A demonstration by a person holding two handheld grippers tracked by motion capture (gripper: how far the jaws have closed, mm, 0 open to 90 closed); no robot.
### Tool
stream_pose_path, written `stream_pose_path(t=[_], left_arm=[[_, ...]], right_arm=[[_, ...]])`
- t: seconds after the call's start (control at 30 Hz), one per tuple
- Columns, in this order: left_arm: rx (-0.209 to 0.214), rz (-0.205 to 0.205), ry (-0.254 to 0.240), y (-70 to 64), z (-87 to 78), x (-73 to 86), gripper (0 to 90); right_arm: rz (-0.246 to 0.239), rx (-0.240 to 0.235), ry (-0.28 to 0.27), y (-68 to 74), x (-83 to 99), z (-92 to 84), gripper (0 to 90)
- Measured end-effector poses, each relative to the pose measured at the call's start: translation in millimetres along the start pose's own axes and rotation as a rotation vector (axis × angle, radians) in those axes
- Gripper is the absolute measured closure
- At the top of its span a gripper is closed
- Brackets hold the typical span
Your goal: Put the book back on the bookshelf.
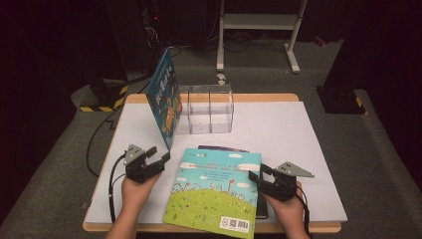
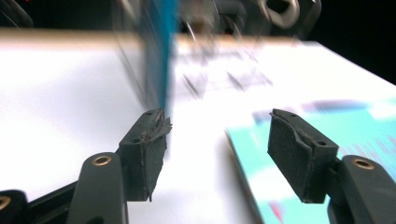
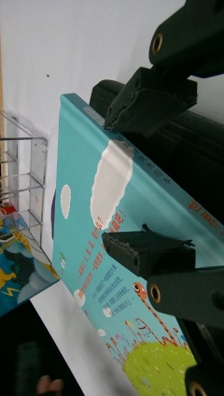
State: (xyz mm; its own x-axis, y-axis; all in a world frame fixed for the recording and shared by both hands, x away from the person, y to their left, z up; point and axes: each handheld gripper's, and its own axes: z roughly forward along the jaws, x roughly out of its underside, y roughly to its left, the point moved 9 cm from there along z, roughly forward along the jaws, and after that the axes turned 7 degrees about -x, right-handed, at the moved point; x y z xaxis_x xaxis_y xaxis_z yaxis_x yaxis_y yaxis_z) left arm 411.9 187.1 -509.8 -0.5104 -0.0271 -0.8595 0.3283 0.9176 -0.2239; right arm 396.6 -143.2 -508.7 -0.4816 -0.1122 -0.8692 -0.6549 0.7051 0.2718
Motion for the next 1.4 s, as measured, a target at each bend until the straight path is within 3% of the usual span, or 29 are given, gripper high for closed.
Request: stream_pose_path(t=[0.1,0.2,0.33,0.43,0.53,0.63,0.87,1.03,1.2,1.33,1.4], left_arm=[[0.102,-0.006,0.093,-20.5,2.5,28.2,36.5],[0.164,-0.010,0.129,-34.6,1.4,41.8,33.7],[0.195,-0.002,0.131,-42.6,-1.5,46.2,31.0],[0.212,-0.029,0.134,-42.4,-2.1,50.1,29.9],[0.210,-0.032,0.132,-42.8,-3.2,52.6,30.0],[0.206,-0.032,0.138,-42.8,-3.5,53.8,30.5],[0.206,-0.009,0.132,-48.2,-7.9,52.5,33.2],[0.184,0.016,0.125,-52.4,-7.1,50.8,35.0],[0.136,0.070,0.106,-55.1,-0.8,43.6,40.0],[0.141,0.068,0.099,-55.8,1.6,42.8,39.9],[0.164,0.032,0.117,-56.3,-0.7,46.5,37.0]], right_arm=[[0.002,0.004,0.003,-0.4,1.3,0.5,39.3],[0.005,0.014,0.014,-2.5,3.5,1.9,39.3],[0.014,0.032,0.035,-7.5,9.1,5.9,39.3],[0.030,0.025,0.027,-8.4,9.4,6.5,38.7],[0.038,0.029,0.029,-7.9,8.5,6.1,37.8],[0.076,0.018,0.057,-4.9,10.6,2.5,33.9],[0.096,-0.020,0.095,13.1,25.9,-9.2,32.1],[0.108,0.010,0.098,6.1,22.4,-7.8,33.1],[0.099,0.045,0.097,-6.4,13.5,-1.2,32.4],[0.120,0.047,0.091,-19.9,6.6,3.2,32.5],[0.117,0.044,0.097,-16.9,8.9,1.4,31.7]])
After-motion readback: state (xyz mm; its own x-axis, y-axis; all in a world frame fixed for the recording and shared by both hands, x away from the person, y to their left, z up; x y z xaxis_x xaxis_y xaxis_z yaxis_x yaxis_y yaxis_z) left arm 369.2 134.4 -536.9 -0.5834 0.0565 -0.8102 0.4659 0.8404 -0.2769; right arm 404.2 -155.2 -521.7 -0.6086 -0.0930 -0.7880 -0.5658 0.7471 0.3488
